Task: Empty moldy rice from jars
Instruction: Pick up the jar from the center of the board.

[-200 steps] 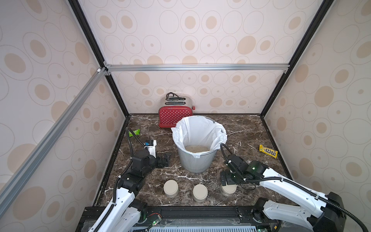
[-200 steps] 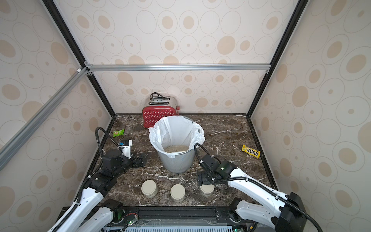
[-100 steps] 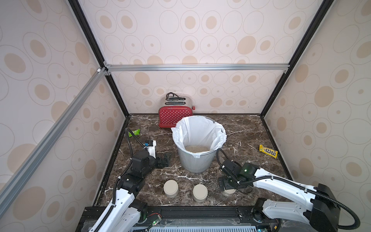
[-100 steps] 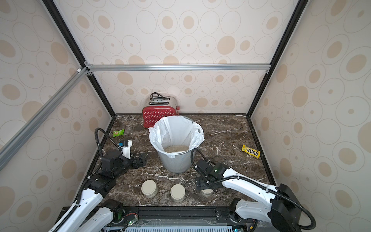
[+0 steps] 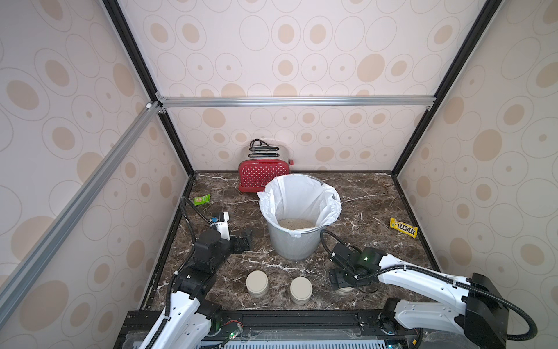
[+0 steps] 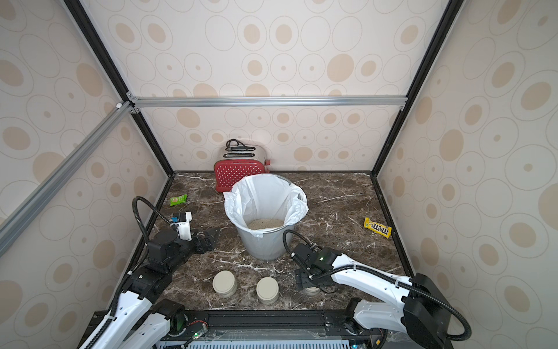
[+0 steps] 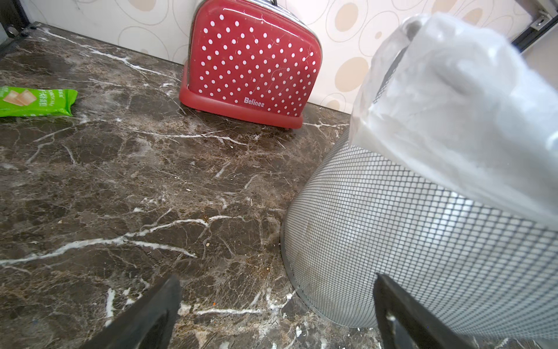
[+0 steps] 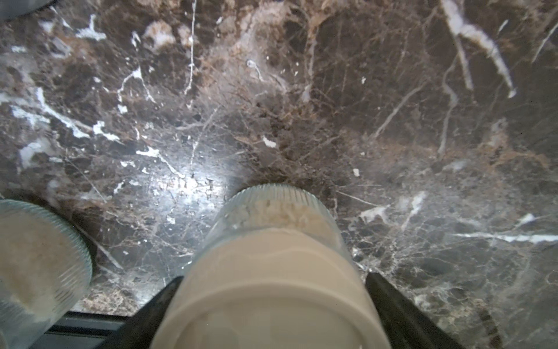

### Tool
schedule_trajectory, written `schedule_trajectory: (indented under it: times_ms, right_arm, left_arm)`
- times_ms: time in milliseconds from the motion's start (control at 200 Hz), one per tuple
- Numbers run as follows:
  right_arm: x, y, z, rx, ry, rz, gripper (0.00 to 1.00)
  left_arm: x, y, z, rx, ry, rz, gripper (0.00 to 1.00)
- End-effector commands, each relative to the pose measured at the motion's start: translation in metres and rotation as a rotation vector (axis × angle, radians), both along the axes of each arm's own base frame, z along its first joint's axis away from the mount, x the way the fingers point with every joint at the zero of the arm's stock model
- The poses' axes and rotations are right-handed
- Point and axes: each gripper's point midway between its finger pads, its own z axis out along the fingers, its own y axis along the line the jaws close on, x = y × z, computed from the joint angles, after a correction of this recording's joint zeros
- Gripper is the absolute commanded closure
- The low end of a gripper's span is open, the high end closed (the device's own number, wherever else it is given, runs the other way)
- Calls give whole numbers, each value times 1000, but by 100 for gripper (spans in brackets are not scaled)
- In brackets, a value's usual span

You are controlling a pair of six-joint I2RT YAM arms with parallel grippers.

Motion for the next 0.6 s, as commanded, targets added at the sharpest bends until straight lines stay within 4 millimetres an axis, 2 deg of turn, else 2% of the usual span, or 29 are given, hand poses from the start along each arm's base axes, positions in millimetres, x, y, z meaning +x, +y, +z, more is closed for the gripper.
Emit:
schedule_trajectory:
  times_ms: [0, 165, 315, 596]
  right_arm:
    - [-2, -8, -3, -31, -7, -26, 12]
    - [-4, -10, -3, -29, -2, -30, 14]
    - [-6, -11, -3, -29, 3, -33, 8]
    - [-9, -9, -3, -24, 24, -28, 8]
  left_arm:
    - [2, -2, -3, -12, 9, 5, 1]
    - [3, -5, -3, -28, 19, -5, 1]
    - [3, -5, 0, -30, 8, -4, 1]
    - [3, -5, 0, -27, 6, -6, 1]
